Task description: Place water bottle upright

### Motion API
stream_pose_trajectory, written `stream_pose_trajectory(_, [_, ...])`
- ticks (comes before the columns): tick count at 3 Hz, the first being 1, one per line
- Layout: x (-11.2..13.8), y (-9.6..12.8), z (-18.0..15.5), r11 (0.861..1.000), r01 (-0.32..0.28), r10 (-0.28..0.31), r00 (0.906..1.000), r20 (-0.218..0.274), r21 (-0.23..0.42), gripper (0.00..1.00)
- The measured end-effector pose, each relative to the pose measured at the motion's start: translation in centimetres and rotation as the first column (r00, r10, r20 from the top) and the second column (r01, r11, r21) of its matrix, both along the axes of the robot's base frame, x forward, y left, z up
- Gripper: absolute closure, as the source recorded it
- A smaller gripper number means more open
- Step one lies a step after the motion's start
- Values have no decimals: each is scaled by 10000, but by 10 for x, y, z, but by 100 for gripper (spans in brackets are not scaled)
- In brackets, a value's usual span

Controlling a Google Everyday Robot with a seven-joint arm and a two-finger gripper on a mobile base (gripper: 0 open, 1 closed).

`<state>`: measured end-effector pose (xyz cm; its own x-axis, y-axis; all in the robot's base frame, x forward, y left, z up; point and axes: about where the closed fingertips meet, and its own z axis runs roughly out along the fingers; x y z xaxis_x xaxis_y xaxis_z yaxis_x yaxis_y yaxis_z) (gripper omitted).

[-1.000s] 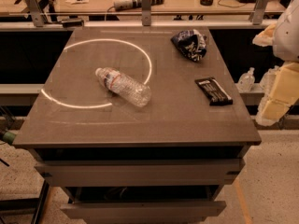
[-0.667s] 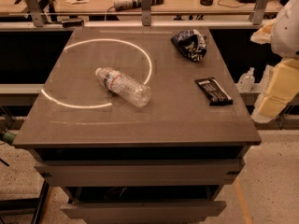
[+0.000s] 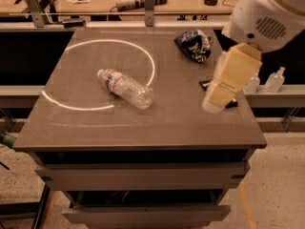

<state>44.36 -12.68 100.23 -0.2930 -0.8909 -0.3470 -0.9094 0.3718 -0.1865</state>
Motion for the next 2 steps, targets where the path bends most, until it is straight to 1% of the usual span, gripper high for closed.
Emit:
stream_pose_trajectory(1, [21,48,10,9987,513,-513,9987,51,51,0])
stream_pose_trajectory(2, [50,85,23,9918,1274,-1270,9910,419,-71,0])
